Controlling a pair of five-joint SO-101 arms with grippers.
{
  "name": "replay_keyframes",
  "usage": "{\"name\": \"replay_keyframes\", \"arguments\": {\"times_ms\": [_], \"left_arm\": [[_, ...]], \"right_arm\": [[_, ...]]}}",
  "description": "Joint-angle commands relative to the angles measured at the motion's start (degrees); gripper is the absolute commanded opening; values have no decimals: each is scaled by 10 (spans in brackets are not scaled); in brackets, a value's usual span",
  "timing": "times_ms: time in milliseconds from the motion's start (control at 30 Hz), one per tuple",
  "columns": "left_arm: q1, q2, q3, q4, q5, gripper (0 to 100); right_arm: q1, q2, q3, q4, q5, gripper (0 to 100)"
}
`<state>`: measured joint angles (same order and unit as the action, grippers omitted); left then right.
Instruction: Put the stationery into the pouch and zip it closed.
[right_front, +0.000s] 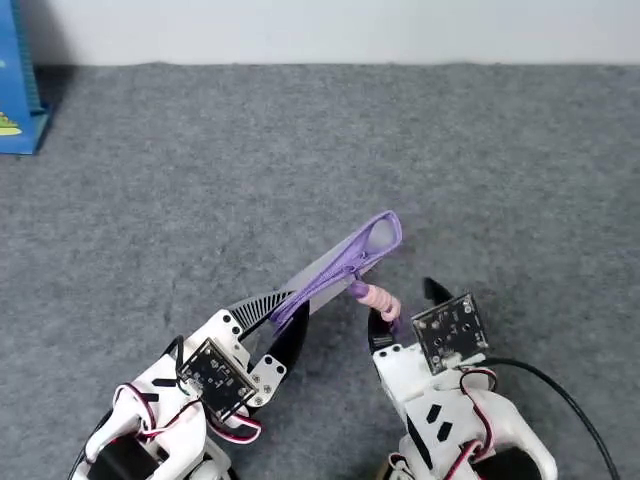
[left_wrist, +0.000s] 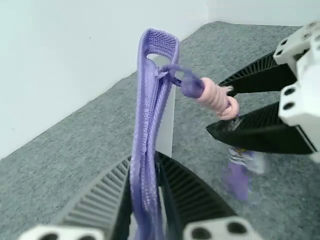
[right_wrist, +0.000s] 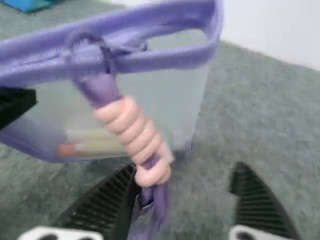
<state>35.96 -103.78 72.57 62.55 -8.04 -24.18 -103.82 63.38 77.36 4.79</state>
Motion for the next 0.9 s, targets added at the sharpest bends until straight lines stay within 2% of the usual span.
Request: {"name": "replay_keyframes", "arguments": {"times_ms": [0, 167, 300, 600, 867], "left_arm": [[-11, -3, 5, 10, -4, 10], [-11, -3, 6, 10, -4, 10], [-11, -3, 6, 10, -4, 10], [-11, -3, 7, 10, -5, 10], [-11, -3, 7, 11, -5, 10]], "right_arm": [[-13, 0, -32, -1, -4, 313], [-51, 0, -32, -60, -8, 242], [-83, 2, -32, -91, -26, 240], [-90, 0, -51, -97, -35, 240], [-87, 2, -44, -165, -44, 236]]}}
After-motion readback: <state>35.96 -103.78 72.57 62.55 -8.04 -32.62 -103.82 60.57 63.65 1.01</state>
